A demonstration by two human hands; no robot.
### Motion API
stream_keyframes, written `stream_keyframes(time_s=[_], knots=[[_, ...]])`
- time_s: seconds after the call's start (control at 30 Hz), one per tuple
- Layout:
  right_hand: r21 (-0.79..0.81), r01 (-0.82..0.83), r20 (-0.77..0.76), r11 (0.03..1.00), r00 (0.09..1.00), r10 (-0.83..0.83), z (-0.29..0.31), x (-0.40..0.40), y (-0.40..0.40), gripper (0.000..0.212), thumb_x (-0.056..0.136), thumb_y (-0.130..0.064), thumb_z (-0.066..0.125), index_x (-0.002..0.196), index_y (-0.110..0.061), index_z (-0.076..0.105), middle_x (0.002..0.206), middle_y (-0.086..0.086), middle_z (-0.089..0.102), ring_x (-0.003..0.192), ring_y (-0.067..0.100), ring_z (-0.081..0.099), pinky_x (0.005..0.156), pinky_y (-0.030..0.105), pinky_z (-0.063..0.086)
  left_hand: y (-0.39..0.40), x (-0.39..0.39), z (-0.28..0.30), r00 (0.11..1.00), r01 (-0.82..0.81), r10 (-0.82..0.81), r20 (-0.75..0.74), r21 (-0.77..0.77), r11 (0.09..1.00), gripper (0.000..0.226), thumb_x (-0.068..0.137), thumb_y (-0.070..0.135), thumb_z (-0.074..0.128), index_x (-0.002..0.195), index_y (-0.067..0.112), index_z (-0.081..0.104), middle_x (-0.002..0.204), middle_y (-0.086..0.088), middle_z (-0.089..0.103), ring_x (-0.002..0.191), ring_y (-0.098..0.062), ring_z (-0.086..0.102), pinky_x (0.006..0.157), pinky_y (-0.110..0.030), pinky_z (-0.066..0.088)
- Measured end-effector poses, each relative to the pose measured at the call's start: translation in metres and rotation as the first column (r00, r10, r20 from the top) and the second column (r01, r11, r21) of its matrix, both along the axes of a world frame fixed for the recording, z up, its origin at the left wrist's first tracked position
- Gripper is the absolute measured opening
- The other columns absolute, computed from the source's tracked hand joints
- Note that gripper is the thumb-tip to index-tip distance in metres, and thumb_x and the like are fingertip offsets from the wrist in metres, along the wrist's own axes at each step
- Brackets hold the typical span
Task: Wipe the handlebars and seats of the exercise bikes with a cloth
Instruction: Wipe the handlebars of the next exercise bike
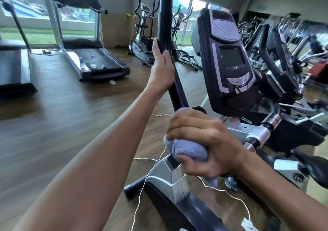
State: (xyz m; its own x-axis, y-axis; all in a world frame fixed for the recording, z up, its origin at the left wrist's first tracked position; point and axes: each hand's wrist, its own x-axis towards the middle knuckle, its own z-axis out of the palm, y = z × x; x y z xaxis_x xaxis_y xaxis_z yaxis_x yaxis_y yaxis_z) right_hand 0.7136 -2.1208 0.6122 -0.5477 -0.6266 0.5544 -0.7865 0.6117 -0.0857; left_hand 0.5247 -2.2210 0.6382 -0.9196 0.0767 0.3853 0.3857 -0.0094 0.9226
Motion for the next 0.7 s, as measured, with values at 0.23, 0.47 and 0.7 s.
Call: stream_keyframes(time_s=[0.23, 0.47, 0.7], knots=[[-0.512, 0.385, 0.106, 0.768, 0.916, -0.388, -0.006, -0.013, -0.017, 0.032, 0.090, -0.034, 0.059, 0.111, -0.014, 0.073, 0.109, -0.005, 0.072, 0.105, 0.014, 0.067, 0.091, 0.039, 0.053, 0.001, -0.007, -0.001, 1.000, -0.015, 0.015, -0.005, 0.009, 1.000, 0.056, 0.112, 0.013, 0.027, 0.163, 0.007, 0.004, 0.095, 0.012, 0.049, 0.077, 0.009, 0.053, 0.082, -0.014, 0.034], [-0.463, 0.393, 0.064, 0.794, 0.909, -0.412, -0.051, 0.040, -0.002, 0.051, 0.092, -0.034, 0.062, 0.133, -0.003, 0.063, 0.137, 0.004, 0.064, 0.132, 0.020, 0.058, 0.108, 0.042, 0.048, 0.004, 0.000, -0.004, 1.000, 0.000, 0.000, 0.006, 0.019, 1.000, 0.058, 0.113, 0.027, 0.025, 0.164, 0.028, -0.001, 0.101, 0.005, 0.060, 0.069, -0.004, 0.052, 0.071, -0.018, 0.045], [-0.535, 0.593, 0.239, 0.602, 0.790, -0.565, 0.003, -0.024, -0.023, 0.039, 0.091, -0.045, 0.057, 0.118, -0.022, 0.072, 0.116, -0.008, 0.072, 0.106, 0.009, 0.065, 0.095, 0.034, 0.051, 0.004, -0.003, -0.005, 0.999, -0.048, 0.048, -0.023, 0.007, 0.999, 0.056, 0.113, 0.022, 0.027, 0.165, 0.018, 0.005, 0.139, -0.003, 0.052, 0.094, -0.013, 0.056, 0.081, -0.011, 0.040]])
